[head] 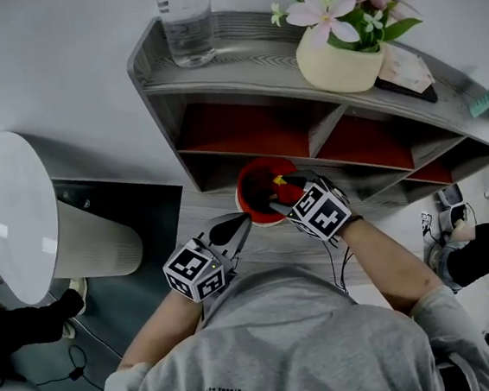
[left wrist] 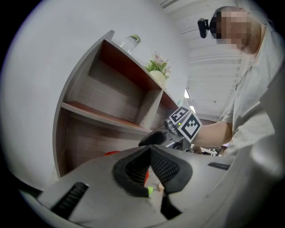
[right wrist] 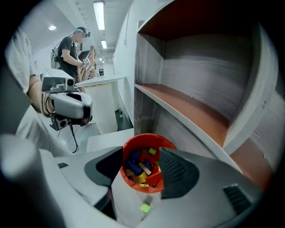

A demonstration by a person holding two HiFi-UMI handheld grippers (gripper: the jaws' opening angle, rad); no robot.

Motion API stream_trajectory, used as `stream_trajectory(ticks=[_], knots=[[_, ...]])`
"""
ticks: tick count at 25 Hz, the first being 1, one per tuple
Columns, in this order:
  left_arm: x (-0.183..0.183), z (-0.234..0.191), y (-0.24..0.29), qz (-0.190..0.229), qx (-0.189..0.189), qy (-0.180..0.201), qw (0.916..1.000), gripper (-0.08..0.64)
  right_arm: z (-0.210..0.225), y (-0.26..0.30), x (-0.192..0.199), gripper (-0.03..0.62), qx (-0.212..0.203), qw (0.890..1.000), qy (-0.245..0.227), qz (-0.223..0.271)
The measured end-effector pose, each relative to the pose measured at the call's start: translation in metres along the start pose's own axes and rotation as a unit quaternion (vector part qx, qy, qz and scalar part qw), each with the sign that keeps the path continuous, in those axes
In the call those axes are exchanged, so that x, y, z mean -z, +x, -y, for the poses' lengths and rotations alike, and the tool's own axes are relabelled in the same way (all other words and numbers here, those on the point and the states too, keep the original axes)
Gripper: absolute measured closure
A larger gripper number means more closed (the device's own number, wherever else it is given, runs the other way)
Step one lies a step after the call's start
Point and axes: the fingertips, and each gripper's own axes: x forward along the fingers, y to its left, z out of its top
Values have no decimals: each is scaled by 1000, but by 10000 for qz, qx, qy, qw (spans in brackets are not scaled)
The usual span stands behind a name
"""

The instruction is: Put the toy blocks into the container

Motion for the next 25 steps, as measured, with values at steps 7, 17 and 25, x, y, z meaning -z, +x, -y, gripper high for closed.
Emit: stream_trajectory(ticks=[7, 17, 25], knots=[[7, 16, 11, -95, 157, 0, 9998, 549, 10, -28, 26, 312, 158, 9994, 266, 166], [67, 71, 80, -703, 724, -147, 9948, 549, 38, -50, 193, 313, 469, 9924, 1037, -462], [137, 111, 139, -1370, 944, -289, 9856, 549, 21, -6, 292, 293, 75, 9882, 1248, -887]])
